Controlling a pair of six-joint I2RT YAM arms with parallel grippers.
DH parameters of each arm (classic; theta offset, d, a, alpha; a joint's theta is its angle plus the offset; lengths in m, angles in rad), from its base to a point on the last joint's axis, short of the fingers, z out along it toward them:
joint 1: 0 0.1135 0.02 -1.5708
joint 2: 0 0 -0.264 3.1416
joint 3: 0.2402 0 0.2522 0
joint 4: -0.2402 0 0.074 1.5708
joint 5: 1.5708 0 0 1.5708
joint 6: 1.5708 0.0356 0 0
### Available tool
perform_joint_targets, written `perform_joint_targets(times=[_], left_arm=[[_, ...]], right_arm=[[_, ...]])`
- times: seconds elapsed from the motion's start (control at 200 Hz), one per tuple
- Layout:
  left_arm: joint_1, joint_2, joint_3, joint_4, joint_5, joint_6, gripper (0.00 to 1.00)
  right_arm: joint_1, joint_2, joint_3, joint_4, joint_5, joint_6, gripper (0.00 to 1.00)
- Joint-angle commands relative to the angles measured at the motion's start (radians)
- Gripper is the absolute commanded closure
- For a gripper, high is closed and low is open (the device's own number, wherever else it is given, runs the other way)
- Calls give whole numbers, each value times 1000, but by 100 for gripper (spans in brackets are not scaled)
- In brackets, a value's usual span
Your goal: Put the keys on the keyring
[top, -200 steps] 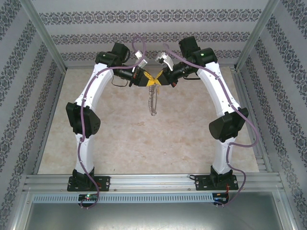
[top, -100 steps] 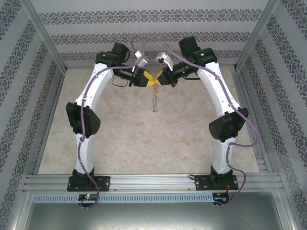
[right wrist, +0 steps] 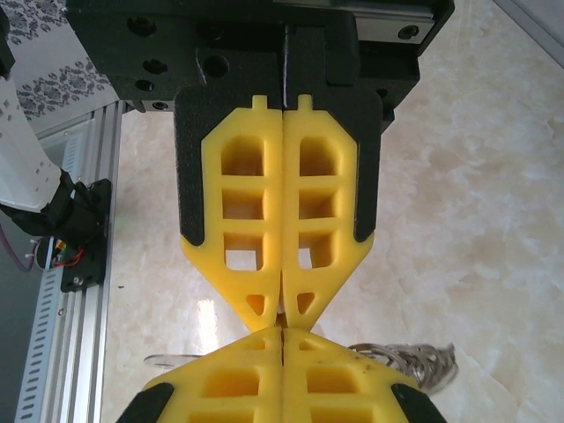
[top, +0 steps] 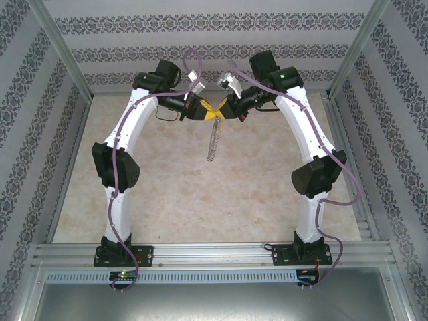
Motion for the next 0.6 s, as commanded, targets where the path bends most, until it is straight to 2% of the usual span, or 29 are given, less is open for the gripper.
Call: perform_joint_targets(times=[0.0,0.06,0.09,0.16,0.215,0.325,0.475,0.595], left_arm=[[-31,-27,-64,126,66,-29,100],[-30,-51,-113,214,51,-82,100],[-29,-58,-125,238,47,-95,100],[-29,-57,-122,252,44,-107,100],[-30,-53,-115,252,46,-107,100],[-30,-51,-108,251,48,-107,100],[-29,-48,-100,254,44,-110,100],[-29,-48,-91,257,43,-118,100]], right_arm=[[14,2,-5,75,-47,23,100],[12,-4,-13,94,-49,40,100],[10,-8,-21,107,-49,52,93],[5,-22,-37,133,-59,71,85],[-1,-36,-54,157,-71,91,73],[-22,-73,-95,205,-90,124,61],[-61,-148,-203,318,-121,195,56],[-97,-240,-372,486,-141,290,55]])
